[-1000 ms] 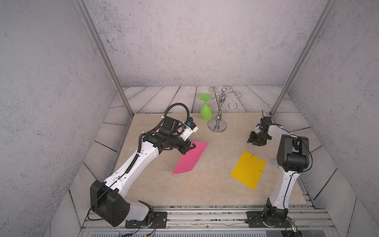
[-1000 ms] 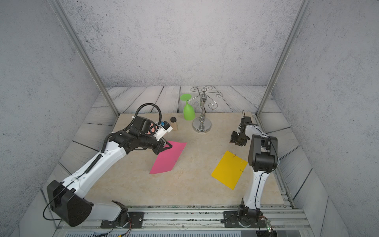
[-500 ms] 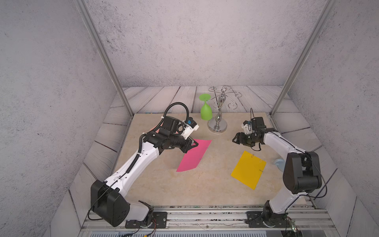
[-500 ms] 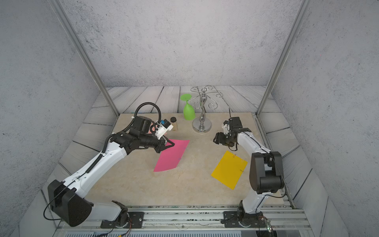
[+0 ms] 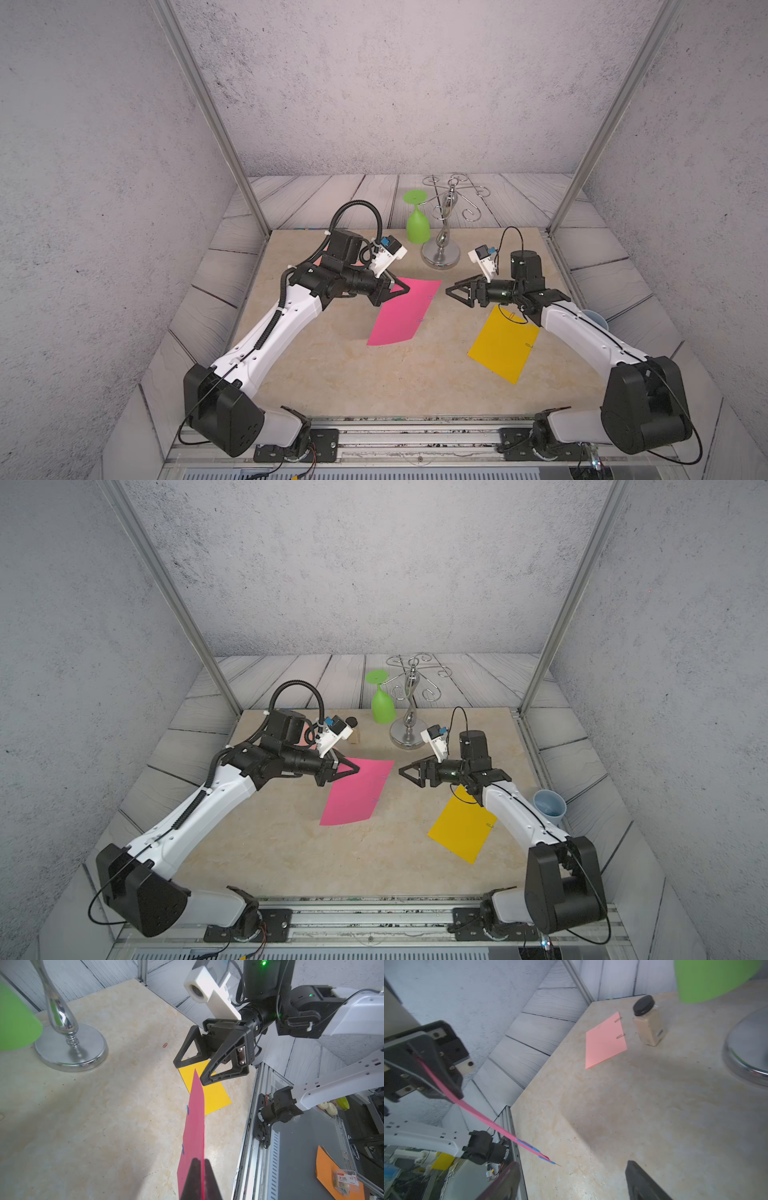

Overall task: Unclip the paperclips from the documents
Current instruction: Adjust the document.

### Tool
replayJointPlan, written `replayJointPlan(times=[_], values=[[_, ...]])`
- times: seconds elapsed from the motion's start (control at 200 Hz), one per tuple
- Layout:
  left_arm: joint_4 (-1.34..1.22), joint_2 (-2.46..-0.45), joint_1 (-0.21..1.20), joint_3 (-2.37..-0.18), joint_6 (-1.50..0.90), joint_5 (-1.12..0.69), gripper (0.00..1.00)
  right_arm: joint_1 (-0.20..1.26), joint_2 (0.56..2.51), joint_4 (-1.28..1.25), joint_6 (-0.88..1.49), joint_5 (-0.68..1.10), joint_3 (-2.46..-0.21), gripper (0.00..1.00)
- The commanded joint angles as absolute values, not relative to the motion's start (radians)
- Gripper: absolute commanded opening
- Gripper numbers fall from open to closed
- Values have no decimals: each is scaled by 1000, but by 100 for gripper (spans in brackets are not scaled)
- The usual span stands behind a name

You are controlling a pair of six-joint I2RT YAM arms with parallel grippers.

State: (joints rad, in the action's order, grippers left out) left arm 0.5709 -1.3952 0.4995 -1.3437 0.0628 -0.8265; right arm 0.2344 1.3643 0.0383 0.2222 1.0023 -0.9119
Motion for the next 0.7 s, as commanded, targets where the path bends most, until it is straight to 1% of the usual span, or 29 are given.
replayJointPlan(times=[0.0, 0.21, 0.27, 0.32, 0.405, 0.5, 0.691], values=[[550, -1411, 495, -1386, 64, -905, 0, 259, 1341, -53, 197, 1150, -919, 81], [544, -1440, 496, -1414, 55, -983, 0, 284, 1374, -164, 254, 1208, -946, 81], [542, -1445, 497, -1415, 55, -989, 0, 298, 1388, -156, 250, 1225, -966, 80], [542, -1448, 497, -1414, 56, -989, 0, 309, 1399, -145, 245, 1232, -981, 76], [542, -1453, 497, -1414, 57, -990, 0, 321, 1409, -168, 262, 1239, -988, 70], [542, -1454, 497, -1409, 58, -980, 0, 329, 1411, -196, 287, 1253, -991, 59], [529, -1442, 496, -1397, 63, -955, 0, 334, 1416, -140, 255, 1275, -1011, 32]])
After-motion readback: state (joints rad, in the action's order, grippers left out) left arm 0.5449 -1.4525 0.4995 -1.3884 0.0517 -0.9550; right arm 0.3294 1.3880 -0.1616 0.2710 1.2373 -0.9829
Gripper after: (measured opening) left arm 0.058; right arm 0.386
